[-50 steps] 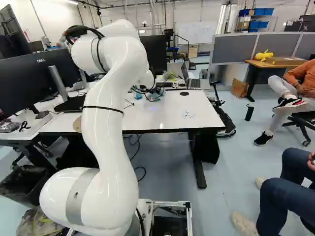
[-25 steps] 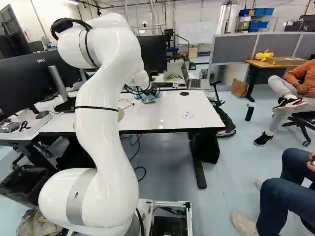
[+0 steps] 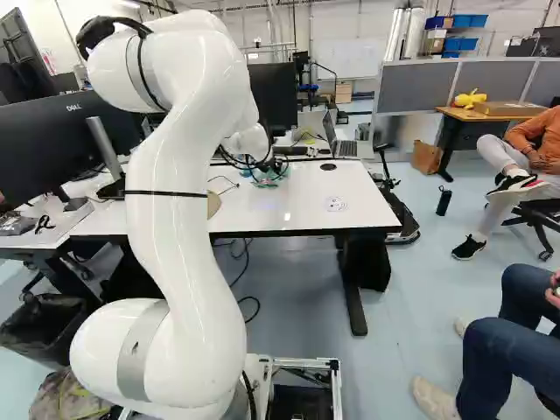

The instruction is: Clean the table with the green towel

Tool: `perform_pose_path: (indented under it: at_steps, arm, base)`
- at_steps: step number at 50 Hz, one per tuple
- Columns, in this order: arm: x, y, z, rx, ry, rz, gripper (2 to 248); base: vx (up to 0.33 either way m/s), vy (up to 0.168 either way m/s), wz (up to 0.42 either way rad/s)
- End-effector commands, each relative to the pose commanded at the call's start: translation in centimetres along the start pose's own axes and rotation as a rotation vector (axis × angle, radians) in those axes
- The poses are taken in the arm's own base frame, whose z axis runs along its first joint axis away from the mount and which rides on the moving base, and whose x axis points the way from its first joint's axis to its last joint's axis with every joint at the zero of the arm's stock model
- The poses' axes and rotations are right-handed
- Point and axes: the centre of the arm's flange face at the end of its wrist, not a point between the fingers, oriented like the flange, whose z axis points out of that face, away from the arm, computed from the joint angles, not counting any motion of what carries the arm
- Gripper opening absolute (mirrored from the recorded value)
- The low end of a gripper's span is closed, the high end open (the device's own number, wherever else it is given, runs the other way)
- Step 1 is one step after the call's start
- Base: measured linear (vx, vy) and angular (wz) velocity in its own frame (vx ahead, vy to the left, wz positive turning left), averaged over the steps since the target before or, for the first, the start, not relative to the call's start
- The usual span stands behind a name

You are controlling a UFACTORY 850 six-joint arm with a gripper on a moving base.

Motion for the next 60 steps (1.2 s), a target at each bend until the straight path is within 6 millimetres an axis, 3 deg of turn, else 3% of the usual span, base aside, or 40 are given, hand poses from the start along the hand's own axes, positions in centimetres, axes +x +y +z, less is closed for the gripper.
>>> perform_pose_path:
  at_steps: [10,25,47,60]
  arm:
    - [-0.1,1.6,-0.1,-0.016,-0.001,0.017,53]
    - [0.1,1.6,-0.5,-0.017,0.004,0.018,53]
    - [1.0,1.4,-2.9,-0.014,-0.014,0.015,53]
    - [0.5,0.2,-5.3,-0.002,-0.071,0.003,53]
  base:
    - [0.000,0.000,0.000]
    - [0.000,0.000,0.000]
    - [0.000,0.000,0.000]
    - [0.000,0.000,0.000]
